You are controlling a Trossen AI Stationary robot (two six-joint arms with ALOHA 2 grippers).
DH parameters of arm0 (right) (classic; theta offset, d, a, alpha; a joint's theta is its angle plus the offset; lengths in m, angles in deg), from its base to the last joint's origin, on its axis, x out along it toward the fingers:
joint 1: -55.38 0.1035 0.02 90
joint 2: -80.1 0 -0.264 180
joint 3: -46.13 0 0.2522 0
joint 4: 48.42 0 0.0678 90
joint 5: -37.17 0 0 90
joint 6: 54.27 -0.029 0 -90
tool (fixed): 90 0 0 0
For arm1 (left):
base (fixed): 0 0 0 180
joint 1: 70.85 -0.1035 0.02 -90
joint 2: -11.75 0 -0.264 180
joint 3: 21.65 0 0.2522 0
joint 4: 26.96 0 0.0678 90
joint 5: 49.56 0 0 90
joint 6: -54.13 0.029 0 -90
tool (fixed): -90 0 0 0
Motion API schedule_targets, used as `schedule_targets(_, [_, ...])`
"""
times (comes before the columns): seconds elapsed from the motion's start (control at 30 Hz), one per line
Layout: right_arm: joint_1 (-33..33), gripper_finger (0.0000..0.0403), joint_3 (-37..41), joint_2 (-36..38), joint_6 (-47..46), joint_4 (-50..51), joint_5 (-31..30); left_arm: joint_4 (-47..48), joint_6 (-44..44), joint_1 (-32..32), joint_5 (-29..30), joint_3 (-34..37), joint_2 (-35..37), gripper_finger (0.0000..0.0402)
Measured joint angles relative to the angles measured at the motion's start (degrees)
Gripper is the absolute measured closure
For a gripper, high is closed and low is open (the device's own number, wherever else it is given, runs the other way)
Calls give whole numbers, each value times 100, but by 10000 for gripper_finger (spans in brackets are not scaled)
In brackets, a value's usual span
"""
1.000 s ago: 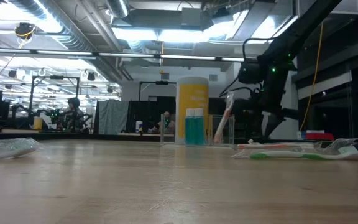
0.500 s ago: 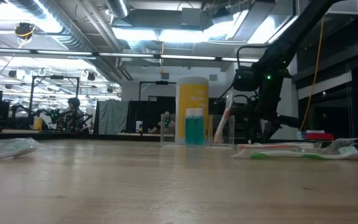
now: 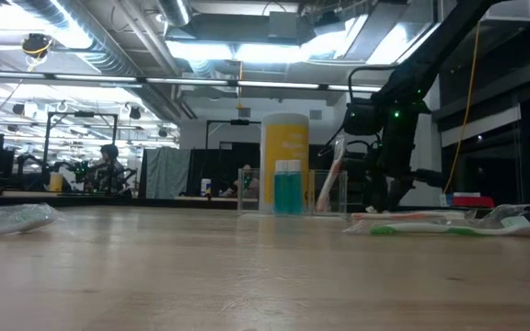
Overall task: Pick & Place toothbrushing station
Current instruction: Put the top orange toothbrush into the transparent organizer
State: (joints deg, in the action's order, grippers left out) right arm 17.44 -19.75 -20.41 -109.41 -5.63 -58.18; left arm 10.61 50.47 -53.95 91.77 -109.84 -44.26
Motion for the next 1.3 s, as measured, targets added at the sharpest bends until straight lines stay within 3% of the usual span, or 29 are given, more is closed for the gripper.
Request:
schedule_targets(0.13, [18,387,0,2,3,30,-30,0,-2,-1,0,0,0,207])
schedule_targets(0.33, [30,387,21,53,-92,29,-201,0,-9,-1,0,0,0,207])
schedule_targets(0.57, [34,387,81,348,-360,162,-797,0,-65,0,0,0,0,207])
schedule_targets(0.73, [44,388,79,813,-314,68,-1075,2,-56,0,27,0,0,207])
schedule_targets(1.0, [-15,400,36,1930,114,-564,-2106,7,44,-1,199,0,50,207])
schedule_targets(1.3, [335,400,35,2651,152,337,-2133,42,59,17,210,0,153,207])
